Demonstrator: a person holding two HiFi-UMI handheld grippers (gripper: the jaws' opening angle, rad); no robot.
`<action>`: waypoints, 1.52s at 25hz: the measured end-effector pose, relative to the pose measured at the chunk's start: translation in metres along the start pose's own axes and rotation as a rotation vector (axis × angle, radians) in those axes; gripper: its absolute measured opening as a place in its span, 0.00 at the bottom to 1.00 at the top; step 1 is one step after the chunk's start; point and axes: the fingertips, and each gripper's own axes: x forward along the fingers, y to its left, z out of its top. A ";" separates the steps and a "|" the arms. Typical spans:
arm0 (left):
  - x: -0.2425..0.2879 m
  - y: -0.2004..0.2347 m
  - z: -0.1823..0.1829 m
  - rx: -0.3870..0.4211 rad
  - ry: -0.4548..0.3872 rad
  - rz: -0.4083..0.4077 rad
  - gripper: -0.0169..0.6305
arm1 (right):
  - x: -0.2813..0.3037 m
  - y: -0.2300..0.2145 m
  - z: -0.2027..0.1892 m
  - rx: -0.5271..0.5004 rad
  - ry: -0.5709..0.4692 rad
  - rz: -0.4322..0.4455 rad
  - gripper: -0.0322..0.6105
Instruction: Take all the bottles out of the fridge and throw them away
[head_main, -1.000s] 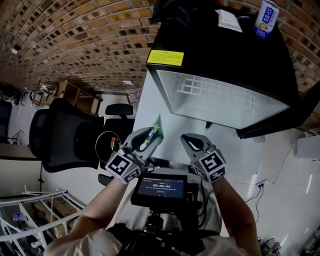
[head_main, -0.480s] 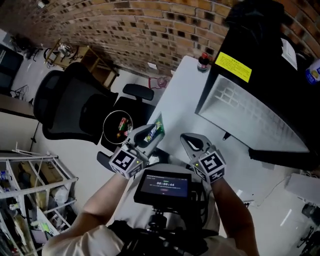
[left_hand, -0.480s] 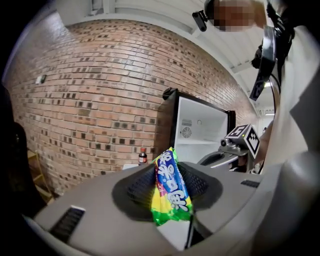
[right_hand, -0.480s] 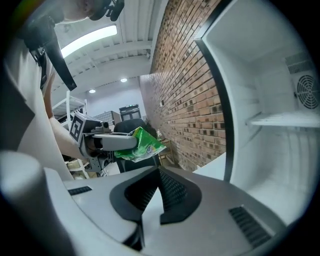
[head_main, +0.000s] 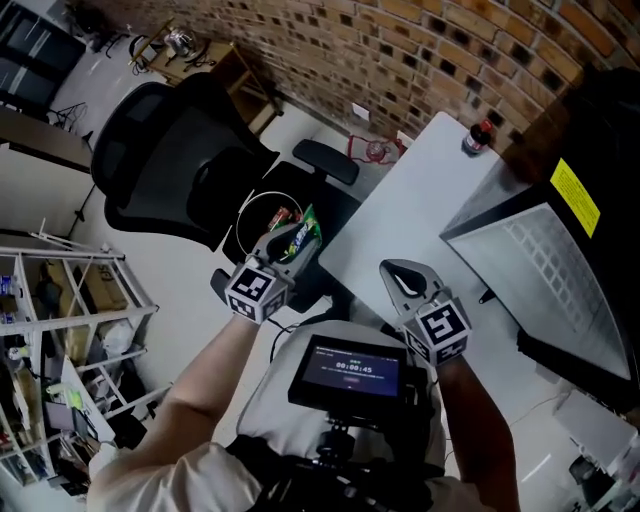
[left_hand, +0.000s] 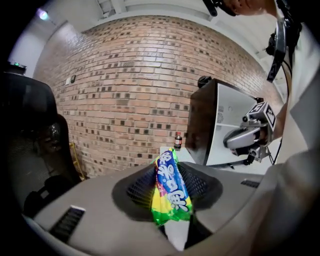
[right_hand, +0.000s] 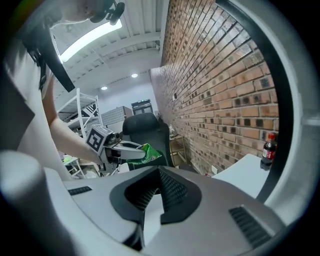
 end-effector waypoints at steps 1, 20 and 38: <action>-0.001 0.013 -0.008 -0.001 0.019 0.019 0.24 | 0.005 0.001 0.000 -0.001 0.006 0.008 0.05; 0.025 0.152 -0.165 -0.152 0.361 0.168 0.24 | 0.070 0.004 -0.008 0.052 0.154 0.074 0.05; 0.073 0.191 -0.288 -0.025 0.639 0.124 0.25 | 0.137 0.023 -0.036 0.108 0.255 0.120 0.05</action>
